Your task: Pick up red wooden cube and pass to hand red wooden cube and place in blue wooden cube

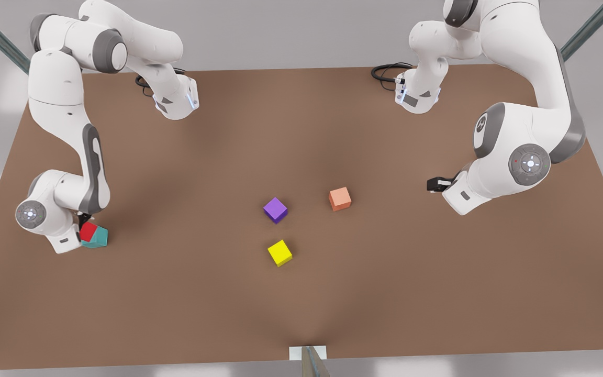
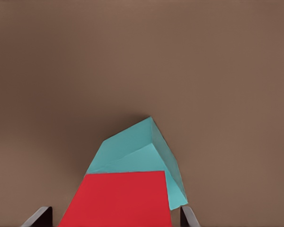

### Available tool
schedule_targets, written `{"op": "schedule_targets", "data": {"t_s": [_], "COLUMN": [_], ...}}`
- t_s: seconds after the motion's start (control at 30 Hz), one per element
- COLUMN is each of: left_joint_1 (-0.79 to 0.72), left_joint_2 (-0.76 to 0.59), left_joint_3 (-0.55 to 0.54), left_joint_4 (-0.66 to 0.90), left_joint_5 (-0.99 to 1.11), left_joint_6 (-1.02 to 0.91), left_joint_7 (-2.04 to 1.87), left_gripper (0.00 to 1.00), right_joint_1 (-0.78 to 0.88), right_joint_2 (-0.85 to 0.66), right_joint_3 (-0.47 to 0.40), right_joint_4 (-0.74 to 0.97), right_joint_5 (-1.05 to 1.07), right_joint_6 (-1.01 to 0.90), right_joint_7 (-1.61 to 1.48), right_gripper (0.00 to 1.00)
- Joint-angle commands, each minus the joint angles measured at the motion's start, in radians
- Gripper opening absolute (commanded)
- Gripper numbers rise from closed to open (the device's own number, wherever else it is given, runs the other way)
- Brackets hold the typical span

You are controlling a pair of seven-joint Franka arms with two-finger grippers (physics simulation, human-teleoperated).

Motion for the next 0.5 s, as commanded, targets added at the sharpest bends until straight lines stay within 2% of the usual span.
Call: {"op": "schedule_targets", "data": {"t_s": [0.0,0.2,0.33,0.4,0.47], "left_joint_1": [0.000,0.000,0.000,0.000,0.002], "left_joint_2": [-0.001,-0.001,-0.001,-0.001,-0.001], "left_joint_3": [0.000,0.000,0.000,0.000,0.000], "left_joint_4": [-0.001,0.000,0.000,0.000,0.000], "left_joint_5": [0.001,0.001,0.001,0.001,0.001], "left_joint_6": [-0.001,-0.001,-0.001,-0.001,-0.001], "left_joint_7": [0.000,0.000,0.000,0.000,0.002], "left_gripper": [1.00,1.00,1.00,1.00,1.00], "right_joint_1": [0.004,0.055,0.179,0.273,0.343], "right_joint_2": [-0.002,0.010,0.041,0.075,0.180], "right_joint_3": [0.004,0.005,0.005,0.005,0.005], "right_joint_4": [0.001,0.021,0.059,0.145,0.255], "right_joint_5": [0.001,0.050,0.182,0.253,0.295], "right_joint_6": [-0.012,-0.029,-0.030,-0.064,-0.088], "right_joint_7": [0.033,0.035,0.037,0.265,0.771], "right_gripper": [1.00,1.00,1.00,1.00,1.00]}}
